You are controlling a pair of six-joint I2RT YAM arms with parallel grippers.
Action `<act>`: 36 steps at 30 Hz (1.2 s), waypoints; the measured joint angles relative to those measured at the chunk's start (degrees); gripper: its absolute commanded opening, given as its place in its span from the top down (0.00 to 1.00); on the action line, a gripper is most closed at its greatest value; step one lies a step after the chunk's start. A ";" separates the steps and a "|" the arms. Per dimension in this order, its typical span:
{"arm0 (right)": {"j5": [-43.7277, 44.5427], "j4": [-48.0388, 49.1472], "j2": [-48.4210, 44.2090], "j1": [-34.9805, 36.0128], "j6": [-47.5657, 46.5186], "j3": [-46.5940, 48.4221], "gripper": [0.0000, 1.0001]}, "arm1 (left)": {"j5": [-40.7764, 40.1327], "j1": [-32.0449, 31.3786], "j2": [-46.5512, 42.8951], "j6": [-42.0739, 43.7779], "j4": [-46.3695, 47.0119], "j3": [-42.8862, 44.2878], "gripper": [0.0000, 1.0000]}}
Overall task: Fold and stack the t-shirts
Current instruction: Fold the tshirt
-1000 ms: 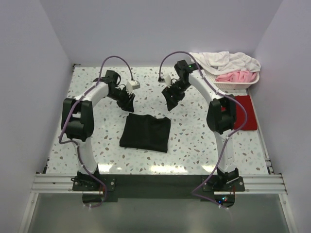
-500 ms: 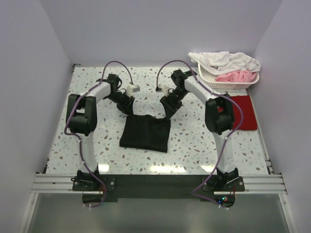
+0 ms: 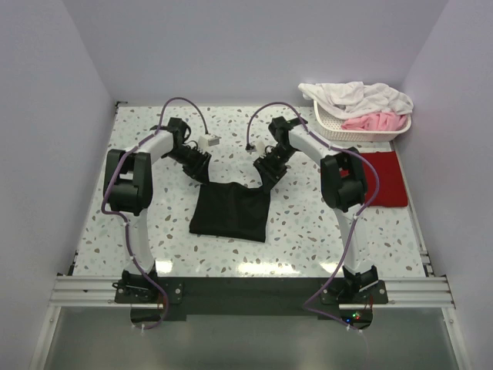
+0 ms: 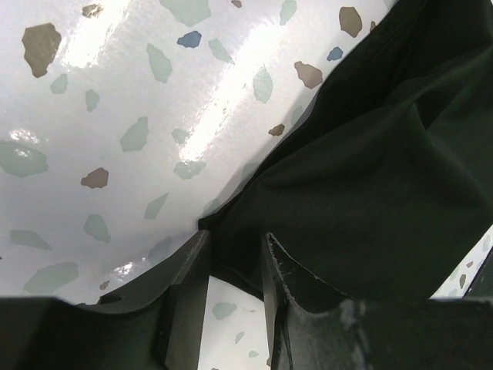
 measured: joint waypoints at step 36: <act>3.54 -1.14 -2.51 -1.25 -0.31 0.59 1.00 | -0.42 5.88 -0.02 -1.68 1.68 -0.55 1.00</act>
